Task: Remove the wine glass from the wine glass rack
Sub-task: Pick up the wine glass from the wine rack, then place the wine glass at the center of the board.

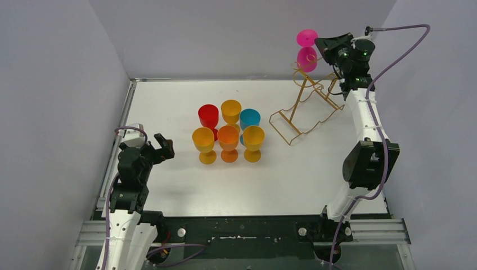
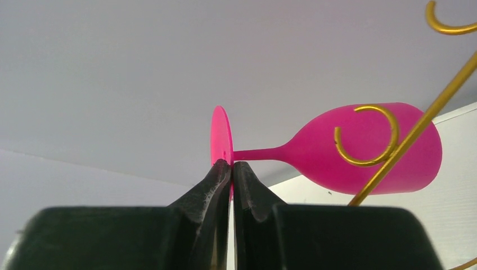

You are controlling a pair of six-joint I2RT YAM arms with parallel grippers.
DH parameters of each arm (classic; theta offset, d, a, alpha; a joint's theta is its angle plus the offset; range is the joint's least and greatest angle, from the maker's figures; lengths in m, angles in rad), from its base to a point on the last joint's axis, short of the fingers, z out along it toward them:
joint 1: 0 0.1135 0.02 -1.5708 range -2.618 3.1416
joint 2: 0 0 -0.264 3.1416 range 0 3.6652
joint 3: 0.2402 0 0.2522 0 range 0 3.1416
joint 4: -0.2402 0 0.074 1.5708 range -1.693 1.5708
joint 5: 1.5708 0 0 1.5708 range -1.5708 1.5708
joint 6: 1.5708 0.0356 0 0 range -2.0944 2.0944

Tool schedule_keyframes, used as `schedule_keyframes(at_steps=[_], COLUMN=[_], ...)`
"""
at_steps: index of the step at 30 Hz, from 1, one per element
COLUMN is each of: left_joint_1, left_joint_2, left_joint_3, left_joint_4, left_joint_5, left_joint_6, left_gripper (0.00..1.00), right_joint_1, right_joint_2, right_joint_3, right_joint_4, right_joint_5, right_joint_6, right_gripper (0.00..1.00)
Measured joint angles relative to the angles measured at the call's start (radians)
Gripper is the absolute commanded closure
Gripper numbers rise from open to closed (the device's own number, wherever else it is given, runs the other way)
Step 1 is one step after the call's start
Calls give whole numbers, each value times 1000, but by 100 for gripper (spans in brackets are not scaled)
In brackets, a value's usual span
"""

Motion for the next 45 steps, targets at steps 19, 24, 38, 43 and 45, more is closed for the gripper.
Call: schedule_keyframes(at_steps=[19,24,38,43,45], left_joint_1=[0,0,0,-11,-19], left_joint_2=[-5,-5,-51,-59,-53], left_joint_3=[0,0,2,63,76], left_joint_4=[0,0,15,63,161], left_joint_5=[7,53,272,456,558], left_joint_6=[1,15,-2,-65,-140], left_gripper=[3,3,3,7,8], right_joint_1=[109,186,417,459,485], right_joint_2=[0,0,-303,-441,-492], right_joint_3=[94,108,-124,-218,-266], right_joint_4=[1,-1,-116,-150,-154], right_joint_5=[-292,-376,-417,-389,-373], right_joint_6=[-133,-197,-483,-541,-558], right_gripper=[100,100,100,100,100])
